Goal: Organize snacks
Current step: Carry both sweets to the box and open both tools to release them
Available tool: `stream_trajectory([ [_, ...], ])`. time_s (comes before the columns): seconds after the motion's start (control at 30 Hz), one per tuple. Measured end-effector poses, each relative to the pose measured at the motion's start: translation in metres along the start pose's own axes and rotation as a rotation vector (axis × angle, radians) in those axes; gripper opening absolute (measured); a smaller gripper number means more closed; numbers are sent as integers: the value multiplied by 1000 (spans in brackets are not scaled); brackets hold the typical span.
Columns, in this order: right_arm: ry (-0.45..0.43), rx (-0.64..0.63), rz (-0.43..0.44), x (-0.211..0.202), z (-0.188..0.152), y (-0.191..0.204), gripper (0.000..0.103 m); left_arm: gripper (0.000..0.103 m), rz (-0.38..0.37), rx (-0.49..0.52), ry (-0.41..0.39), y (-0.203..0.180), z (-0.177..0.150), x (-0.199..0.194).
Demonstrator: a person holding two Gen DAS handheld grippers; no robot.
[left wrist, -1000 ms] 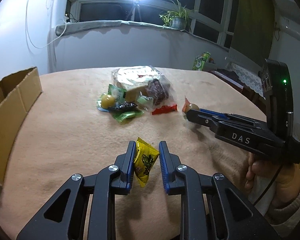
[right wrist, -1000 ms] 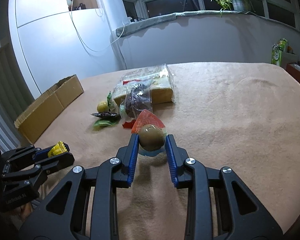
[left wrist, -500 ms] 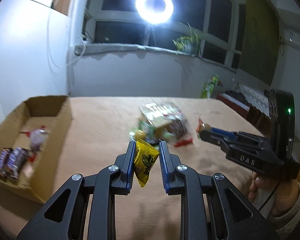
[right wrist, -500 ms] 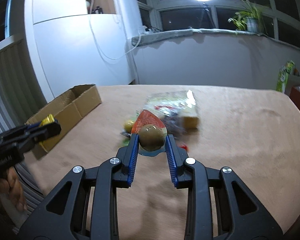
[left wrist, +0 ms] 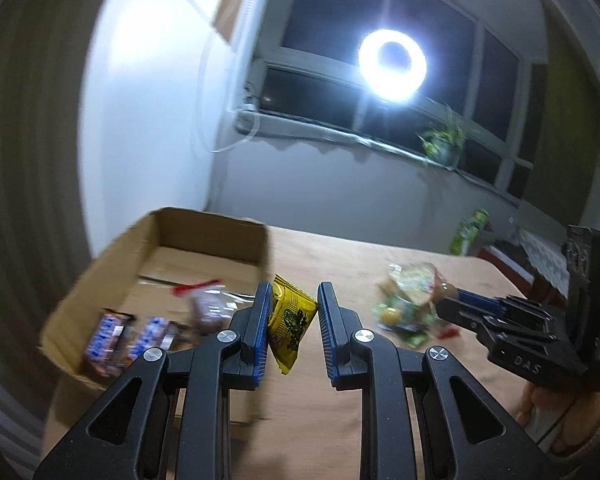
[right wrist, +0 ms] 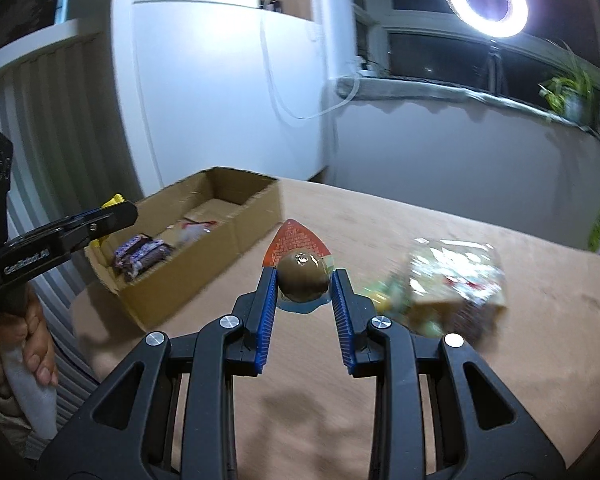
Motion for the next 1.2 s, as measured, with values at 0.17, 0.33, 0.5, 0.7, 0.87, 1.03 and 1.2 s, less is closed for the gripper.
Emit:
stream_trajectory([
  [0.17,15,-53,48,26,14,30,29,21,46,-52,-3,36,3,5],
  [0.33,26,-109,108,56,31,60,29,21,81,-82,-2,63,4,11],
  [0.5,29,-158,153,86,46,85,29,21,97,-87,7,76,6,23],
  [0.7,30,-184,183,111,57,98,29,21,93,-98,29,82,2,34],
  [0.87,44,-200,166,119,55,96,50,36,115,-107,55,85,-3,42],
  [1.03,39,-162,149,107,48,87,54,73,164,-154,28,97,-6,32],
  [1.2,39,-141,144,95,37,85,54,73,167,-180,23,101,-5,23],
])
Point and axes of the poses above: each gripper's, at about its wrist camera, not at the fingertips, and x roughly the way its jaws point, y to its left, z to its top, the point moved 6 cm from there along x, roughly the way its jaws point, and after that the axes turned 15 degrees about z, right-handed, at the moved point
